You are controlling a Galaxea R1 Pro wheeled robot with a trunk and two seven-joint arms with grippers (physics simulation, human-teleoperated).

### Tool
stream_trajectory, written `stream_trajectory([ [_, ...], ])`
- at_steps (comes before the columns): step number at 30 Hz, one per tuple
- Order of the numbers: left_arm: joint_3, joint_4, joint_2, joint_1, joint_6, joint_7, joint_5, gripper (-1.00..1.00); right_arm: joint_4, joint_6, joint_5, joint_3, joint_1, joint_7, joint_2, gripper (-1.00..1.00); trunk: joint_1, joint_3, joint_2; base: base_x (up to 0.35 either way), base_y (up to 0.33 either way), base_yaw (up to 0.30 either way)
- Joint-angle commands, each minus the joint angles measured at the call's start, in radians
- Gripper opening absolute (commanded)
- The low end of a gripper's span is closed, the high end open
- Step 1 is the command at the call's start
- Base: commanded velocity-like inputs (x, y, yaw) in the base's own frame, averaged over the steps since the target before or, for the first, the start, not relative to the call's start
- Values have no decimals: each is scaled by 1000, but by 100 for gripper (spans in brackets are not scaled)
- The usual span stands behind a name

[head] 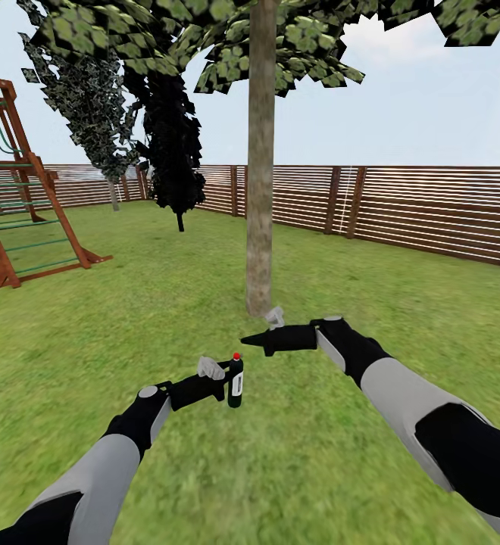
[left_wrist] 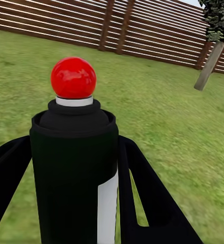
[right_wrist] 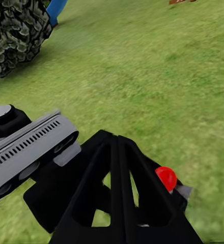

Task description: In the garden, pick up the pesticide atomizer on the floor and spray pesticide onto both trees until each tree trunk is fully covered.

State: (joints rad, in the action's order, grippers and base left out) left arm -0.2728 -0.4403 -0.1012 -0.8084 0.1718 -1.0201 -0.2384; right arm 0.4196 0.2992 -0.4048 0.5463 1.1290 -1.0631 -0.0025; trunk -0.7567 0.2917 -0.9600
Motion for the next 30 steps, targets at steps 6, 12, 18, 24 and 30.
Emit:
stream_trajectory([
  [6, 0, 0, 0, 0, 0, 0, 1, -100, -12, -4, 88, -2, 0, 27, -1, -100, 0, 0, 0, 0, 0, 0],
  [12, 0, 0, 0, 0, 0, 0, 1, -100, -13, -3, 108, 0, 0, 42, 5, -100, 0, 0, 0, 0, 0, 0],
  [18, 1, 30, 0, 0, 0, 0, 1, -100, -13, -3, 109, 0, 0, 44, 7, -100, 0, 0, 0, 0, 0, 0],
  [24, 5, 33, -1, 0, 0, 0, 1, -100, -13, -3, 111, 0, 0, 52, 22, -100, 0, 0, 0, 0, 0, 0],
  [30, 7, 32, -2, 0, 0, 0, 1, -100, -14, -3, 109, 0, 0, 111, 37, -100, 0, 0, 0, 0, 0, 0],
])
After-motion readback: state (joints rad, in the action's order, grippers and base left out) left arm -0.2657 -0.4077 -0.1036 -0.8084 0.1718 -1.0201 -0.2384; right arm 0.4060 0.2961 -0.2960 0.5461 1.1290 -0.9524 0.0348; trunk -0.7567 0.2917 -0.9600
